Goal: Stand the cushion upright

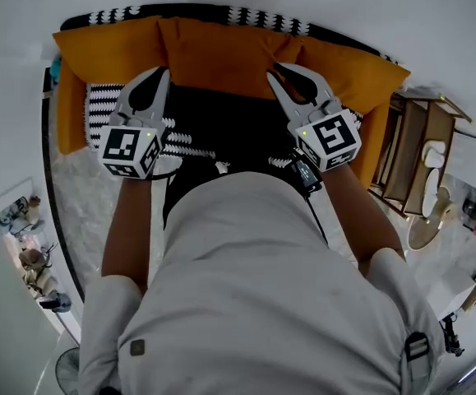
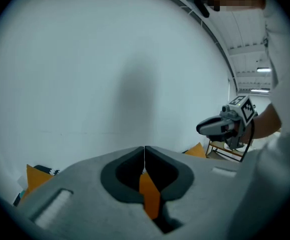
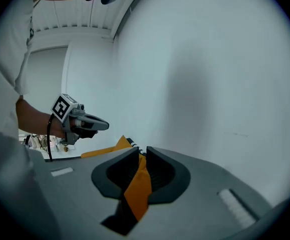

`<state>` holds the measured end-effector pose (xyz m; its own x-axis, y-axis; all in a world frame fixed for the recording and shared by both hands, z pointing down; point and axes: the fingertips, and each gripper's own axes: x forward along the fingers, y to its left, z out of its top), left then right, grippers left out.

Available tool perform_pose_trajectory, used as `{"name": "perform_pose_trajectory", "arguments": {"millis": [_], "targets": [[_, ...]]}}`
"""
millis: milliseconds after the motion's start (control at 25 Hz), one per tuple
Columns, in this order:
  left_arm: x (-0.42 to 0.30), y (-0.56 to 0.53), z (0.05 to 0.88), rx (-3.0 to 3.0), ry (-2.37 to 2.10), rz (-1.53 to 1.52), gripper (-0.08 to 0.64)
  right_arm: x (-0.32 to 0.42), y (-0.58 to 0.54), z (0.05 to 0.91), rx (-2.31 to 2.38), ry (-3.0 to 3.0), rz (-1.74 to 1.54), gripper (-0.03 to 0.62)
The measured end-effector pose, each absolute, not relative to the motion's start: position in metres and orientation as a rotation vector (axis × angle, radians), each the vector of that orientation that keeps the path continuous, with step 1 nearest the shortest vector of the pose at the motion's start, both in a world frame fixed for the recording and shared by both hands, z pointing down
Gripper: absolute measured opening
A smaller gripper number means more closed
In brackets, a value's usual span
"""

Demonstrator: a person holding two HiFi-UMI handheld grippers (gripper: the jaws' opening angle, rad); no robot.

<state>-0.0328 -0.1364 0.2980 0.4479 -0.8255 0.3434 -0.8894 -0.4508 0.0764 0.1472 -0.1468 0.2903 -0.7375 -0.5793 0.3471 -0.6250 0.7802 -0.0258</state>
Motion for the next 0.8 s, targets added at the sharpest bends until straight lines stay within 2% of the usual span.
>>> {"name": "perform_pose_trajectory", "arguments": {"millis": [240,520,800], "targets": [[-0.013,-0.103,0.26,2.499,-1.48,0.343,0.003,0.15,-0.118,0.256,0.866,-2.756,0.162,0.009],[-0.001,-0.071,0.226,2.54,-1.436,0.267,0.003,0.146,-0.092,0.24,0.772,-2.819,0.083,0.011],[-0.02,-0.046,0.195,2.641,-1.346,0.229,0.003,0.132,-0.059,0.209,0.894,-2.801,0.046,0.011]]}}
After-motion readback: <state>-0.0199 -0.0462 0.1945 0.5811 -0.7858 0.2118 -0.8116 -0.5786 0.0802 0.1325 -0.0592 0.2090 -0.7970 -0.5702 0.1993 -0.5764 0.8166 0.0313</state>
